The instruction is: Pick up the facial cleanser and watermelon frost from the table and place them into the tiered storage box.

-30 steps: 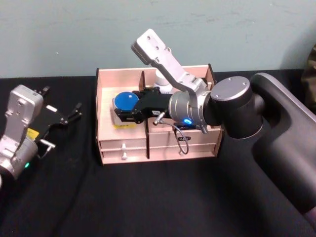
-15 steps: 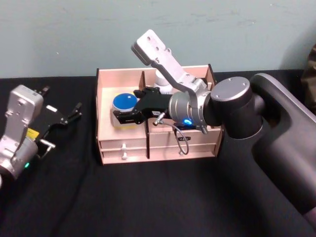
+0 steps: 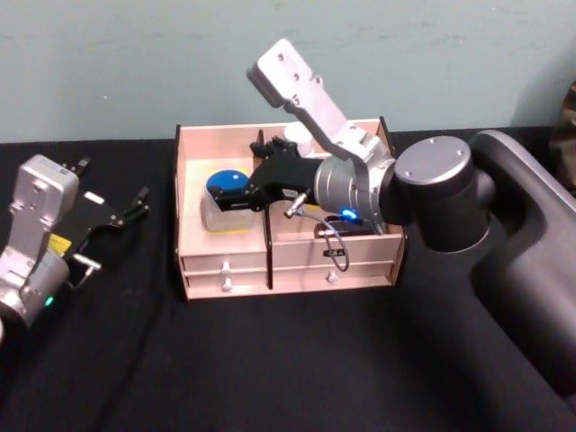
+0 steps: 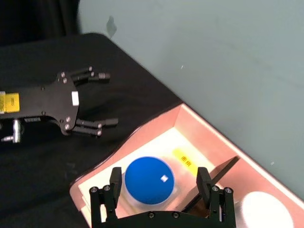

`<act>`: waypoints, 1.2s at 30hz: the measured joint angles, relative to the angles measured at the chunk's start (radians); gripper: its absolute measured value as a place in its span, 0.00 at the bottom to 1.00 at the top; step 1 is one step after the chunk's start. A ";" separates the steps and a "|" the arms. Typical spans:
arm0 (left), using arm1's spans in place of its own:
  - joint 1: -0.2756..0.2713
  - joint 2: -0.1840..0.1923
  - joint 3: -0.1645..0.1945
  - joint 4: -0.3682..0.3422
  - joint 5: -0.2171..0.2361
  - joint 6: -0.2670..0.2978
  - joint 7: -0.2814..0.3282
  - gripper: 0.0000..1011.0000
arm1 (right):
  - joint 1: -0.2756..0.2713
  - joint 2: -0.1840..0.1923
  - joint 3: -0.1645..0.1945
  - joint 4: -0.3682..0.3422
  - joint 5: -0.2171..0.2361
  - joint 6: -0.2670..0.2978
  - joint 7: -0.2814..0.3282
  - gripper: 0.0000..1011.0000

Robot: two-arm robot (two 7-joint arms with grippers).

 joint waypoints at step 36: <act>0.000 0.000 0.000 0.000 0.000 0.000 0.000 0.99 | -0.372 0.178 0.437 -0.375 0.161 -0.197 -0.214 0.99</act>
